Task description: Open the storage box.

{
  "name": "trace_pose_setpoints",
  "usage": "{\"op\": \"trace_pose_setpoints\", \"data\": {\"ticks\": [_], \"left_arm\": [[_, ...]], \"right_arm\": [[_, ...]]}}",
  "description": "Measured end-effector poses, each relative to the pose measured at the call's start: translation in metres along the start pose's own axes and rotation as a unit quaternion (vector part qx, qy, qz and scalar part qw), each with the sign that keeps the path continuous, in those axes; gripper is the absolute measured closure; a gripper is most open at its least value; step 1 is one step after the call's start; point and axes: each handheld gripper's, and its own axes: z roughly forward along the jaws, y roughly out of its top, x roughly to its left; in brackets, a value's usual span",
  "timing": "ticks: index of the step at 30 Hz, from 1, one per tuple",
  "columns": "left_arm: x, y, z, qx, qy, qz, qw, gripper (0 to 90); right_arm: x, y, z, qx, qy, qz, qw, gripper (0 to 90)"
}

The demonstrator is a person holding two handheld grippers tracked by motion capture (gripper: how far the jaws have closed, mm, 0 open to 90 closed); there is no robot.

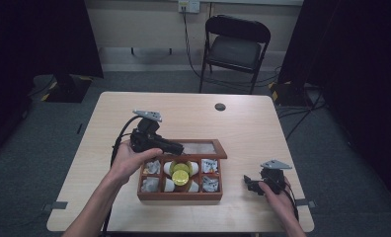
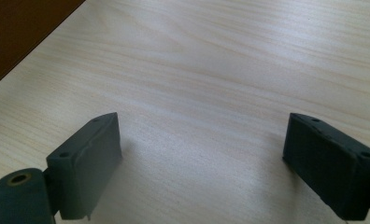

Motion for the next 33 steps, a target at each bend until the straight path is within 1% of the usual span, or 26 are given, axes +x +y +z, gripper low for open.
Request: {"op": "trace_pose_setpoints", "data": {"ticks": [2, 5, 8, 10, 13, 20, 23, 26, 27, 28, 30, 33], "left_arm": [[0.000, 0.002, -0.001, -0.002, 0.003, -0.003, 1.0000, 81.0], [0.001, 0.003, -0.002, -0.007, 0.001, -0.003, 1.0000, 81.0], [0.001, 0.005, -0.002, -0.004, 0.005, 0.002, 1.0000, 81.0], [0.002, 0.006, -0.003, -0.011, 0.006, -0.002, 0.9999, 81.1], [0.003, 0.007, -0.004, -0.012, 0.005, 0.001, 0.9999, 81.1], [0.004, 0.009, -0.005, -0.017, 0.008, -0.006, 0.9998, 81.0], [0.004, 0.010, -0.005, -0.018, 0.009, -0.005, 0.9998, 81.0], [0.004, 0.010, -0.006, -0.021, 0.009, -0.006, 0.9997, 81.0], [0.005, 0.011, -0.006, -0.021, 0.009, -0.005, 0.9997, 81.0], [0.004, 0.011, -0.006, -0.020, 0.010, -0.004, 0.9997, 81.1], [0.004, 0.011, -0.006, -0.019, 0.009, -0.004, 0.9998, 81.0], [0.005, 0.011, -0.006, -0.018, 0.009, -0.003, 0.9998, 81.1]], "right_arm": [[0.000, 0.000, 0.000, 0.000, 0.000, 0.000, 1.0000, 10.7], [0.000, 0.000, 0.000, 0.000, 0.000, 0.000, 1.0000, 10.7], [0.000, 0.000, 0.000, 0.000, 0.000, 0.000, 1.0000, 10.7], [0.000, 0.000, 0.000, 0.000, 0.000, 0.000, 1.0000, 10.7], [0.000, 0.000, 0.000, 0.000, 0.000, 0.000, 1.0000, 10.7], [0.000, 0.000, 0.000, 0.000, 0.000, 0.000, 1.0000, 10.7], [0.000, 0.000, 0.000, 0.001, 0.001, 0.000, 1.0000, 10.8], [-0.001, 0.001, -0.001, 0.004, 0.005, 0.001, 1.0000, 12.4], [-0.001, 0.001, -0.002, 0.004, 0.006, 0.002, 1.0000, 14.5], [-0.001, 0.001, -0.003, 0.006, 0.012, 0.002, 0.9999, 14.6], [-0.001, 0.001, -0.003, 0.006, 0.016, 0.004, 0.9998, 14.6], [0.001, 0.003, -0.006, -0.002, 0.022, 0.005, 0.9997, 14.6]]}}
